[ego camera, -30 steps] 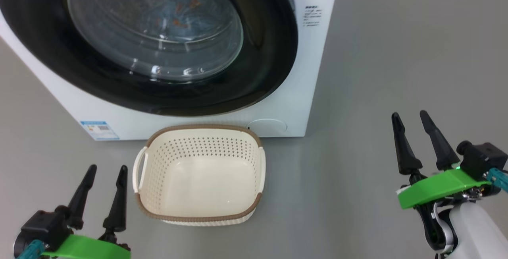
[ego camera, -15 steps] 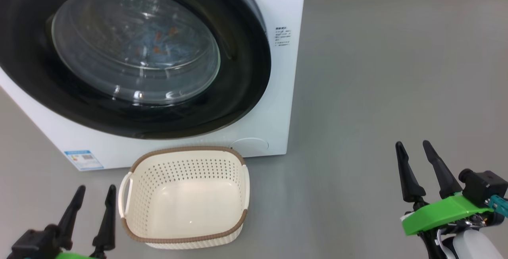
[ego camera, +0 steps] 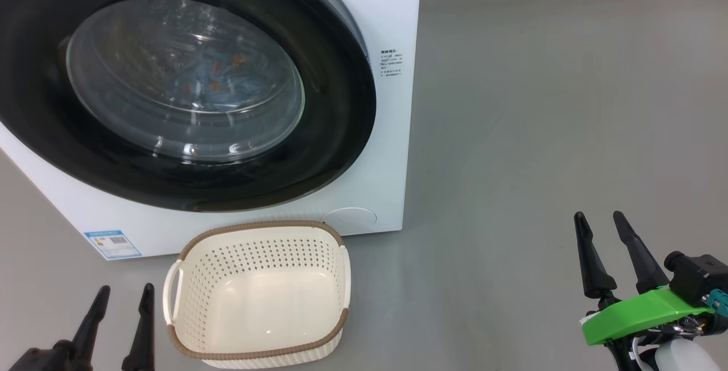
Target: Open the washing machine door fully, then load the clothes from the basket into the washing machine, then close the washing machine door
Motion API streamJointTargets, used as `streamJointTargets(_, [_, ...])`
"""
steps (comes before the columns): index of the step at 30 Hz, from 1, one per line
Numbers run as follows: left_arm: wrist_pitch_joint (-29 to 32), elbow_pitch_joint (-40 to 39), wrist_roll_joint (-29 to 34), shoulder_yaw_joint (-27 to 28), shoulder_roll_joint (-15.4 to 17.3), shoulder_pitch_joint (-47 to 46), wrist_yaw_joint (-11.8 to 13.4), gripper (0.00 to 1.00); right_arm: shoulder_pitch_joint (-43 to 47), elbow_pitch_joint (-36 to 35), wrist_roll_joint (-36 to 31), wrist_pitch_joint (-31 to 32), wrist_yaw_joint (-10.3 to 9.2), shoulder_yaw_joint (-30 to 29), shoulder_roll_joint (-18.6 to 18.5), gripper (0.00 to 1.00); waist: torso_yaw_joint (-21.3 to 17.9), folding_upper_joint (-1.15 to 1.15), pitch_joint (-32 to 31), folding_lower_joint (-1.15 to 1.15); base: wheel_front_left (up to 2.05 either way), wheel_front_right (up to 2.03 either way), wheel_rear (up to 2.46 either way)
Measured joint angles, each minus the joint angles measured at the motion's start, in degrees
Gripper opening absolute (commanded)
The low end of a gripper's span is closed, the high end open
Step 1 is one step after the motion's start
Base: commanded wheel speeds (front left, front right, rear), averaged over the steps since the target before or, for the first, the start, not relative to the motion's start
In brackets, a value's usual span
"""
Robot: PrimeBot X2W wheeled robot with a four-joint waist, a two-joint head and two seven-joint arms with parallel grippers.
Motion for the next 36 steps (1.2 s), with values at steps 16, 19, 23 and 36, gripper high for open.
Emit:
streamJointTargets(16, [0.0, 0.1, 1.2, 0.3, 0.0, 0.0, 0.0, 1.0, 0.0, -0.2, 0.0, 0.0, 0.0, 0.0, 0.0, 1.0, 0.0, 0.0, 0.1, 0.0, 0.0, 0.0, 0.0])
streamJointTargets(19, [0.0, 0.1, 1.4, 0.4, 0.0, 0.0, 0.0, 1.0, 0.0, -0.3, 0.0, 0.0, 0.0, 0.0, 0.1, 1.0, 0.0, 0.0, 0.2, 0.0, 0.0, 0.0, 0.0])
streamJointTargets(23, [0.0, 0.1, 1.4, 0.5, 0.0, 0.0, 0.0, 1.0, 0.0, -0.4, 0.0, 0.0, 0.0, 0.0, 0.1, 1.0, 0.1, 0.0, 0.4, 0.0, 0.0, 0.0, 0.0])
streamJointTargets(36, [0.6, 4.2, 0.4, -0.8, -4.6, 2.0, 0.0, 0.0, 3.6, 4.7, 0.7, 0.5, 0.0, 0.5, 3.0, 0.0, 0.1, 0.0, 0.4, 0.0, 0.0, 0.0, 0.0])
